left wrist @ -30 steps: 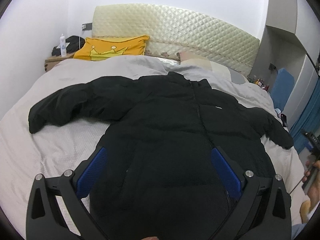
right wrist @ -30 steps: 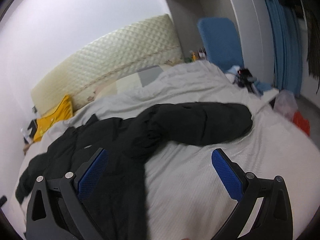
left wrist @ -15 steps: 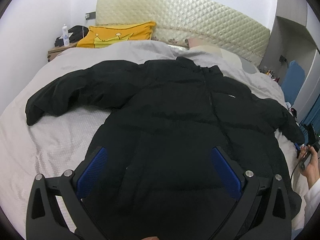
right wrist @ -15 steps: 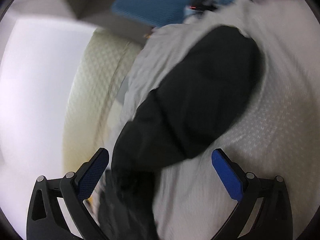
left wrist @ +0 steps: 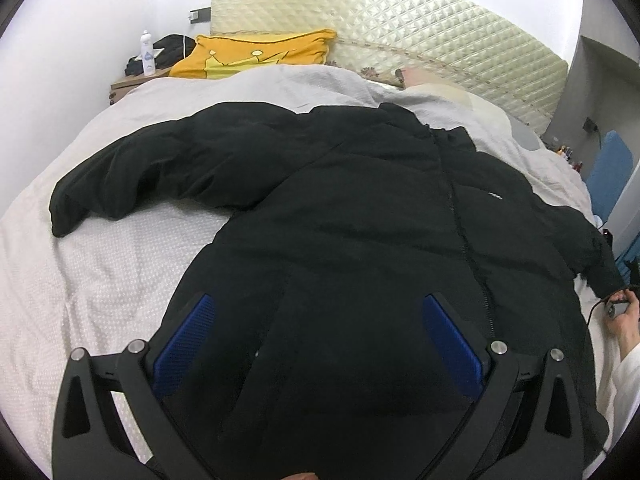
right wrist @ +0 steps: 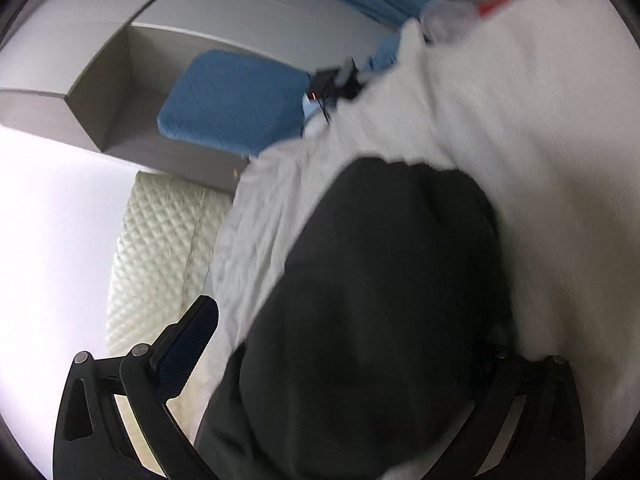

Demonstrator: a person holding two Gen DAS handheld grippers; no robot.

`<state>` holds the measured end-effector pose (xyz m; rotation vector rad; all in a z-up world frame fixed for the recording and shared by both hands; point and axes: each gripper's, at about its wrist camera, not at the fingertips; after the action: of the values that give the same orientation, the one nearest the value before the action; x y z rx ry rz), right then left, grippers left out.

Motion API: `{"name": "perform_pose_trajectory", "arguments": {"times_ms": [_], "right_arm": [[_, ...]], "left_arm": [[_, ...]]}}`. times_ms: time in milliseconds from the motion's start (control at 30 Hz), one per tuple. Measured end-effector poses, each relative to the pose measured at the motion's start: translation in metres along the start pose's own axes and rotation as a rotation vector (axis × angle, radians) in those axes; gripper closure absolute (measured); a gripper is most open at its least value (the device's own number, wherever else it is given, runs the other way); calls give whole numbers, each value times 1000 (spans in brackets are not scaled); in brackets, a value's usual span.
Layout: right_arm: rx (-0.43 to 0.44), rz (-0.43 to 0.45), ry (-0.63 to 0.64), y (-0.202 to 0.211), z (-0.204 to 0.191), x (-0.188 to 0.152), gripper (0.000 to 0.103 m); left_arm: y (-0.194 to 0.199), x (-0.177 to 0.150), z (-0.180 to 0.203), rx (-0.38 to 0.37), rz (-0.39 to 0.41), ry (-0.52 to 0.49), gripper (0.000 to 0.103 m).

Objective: Fold large clothes
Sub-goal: 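Reach the right tool to the jacket sleeve cuff and grasp it, then lift the sleeve with the right tool and fold it across the jacket body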

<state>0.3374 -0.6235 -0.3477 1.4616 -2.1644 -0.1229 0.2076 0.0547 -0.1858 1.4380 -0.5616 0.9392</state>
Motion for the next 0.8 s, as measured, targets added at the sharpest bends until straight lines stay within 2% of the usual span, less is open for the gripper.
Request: {"name": "perform_pose_trajectory", "arguments": {"times_ms": [33, 67, 100, 133, 167, 200, 267, 400, 533, 700, 800], "right_arm": [[-9, 4, 22, -4, 3, -1, 8], [-16, 10, 42, -9, 4, 2, 17], [-15, 9, 57, -14, 6, 4, 34], [-11, -8, 75, -21, 6, 8, 42], [-13, -22, 83, -25, 6, 14, 59], [-11, -37, 104, -31, 6, 17, 68], [3, -47, 183, -32, -4, 29, 79], [25, -16, 303, -17, -29, 53, 87], [38, 24, 392, 3, -62, 76, 89], [68, 51, 501, 30, -112, 79, 89], [109, 56, 546, 53, -156, 73, 89]], "left_arm": [[-2, 0, 1, 4, -1, -4, 0], [-5, -1, 3, 10, -3, -11, 0], [-7, -2, 5, 15, -4, -20, 0], [-10, -2, 6, 19, -6, -28, 0], [-13, -2, 8, 24, -9, -38, 0], [-16, -3, 9, 29, -14, -53, 0], [-19, -3, 10, 35, -21, -67, 0], [-17, -2, 6, 41, -10, -83, 0], [-11, 1, 1, 36, 5, -79, 0], [3, 5, -1, 35, 45, -114, 0], [13, 8, -3, 34, 75, -129, 0]]}}
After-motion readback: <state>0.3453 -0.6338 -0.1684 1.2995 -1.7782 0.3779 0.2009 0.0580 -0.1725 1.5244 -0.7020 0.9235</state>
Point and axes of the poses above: each gripper's, at about its wrist camera, not at the fingertips, and y roughly against the way its jaws point, z to its right, x to its top, and after that the axes turned 13 degrees about z, right-handed
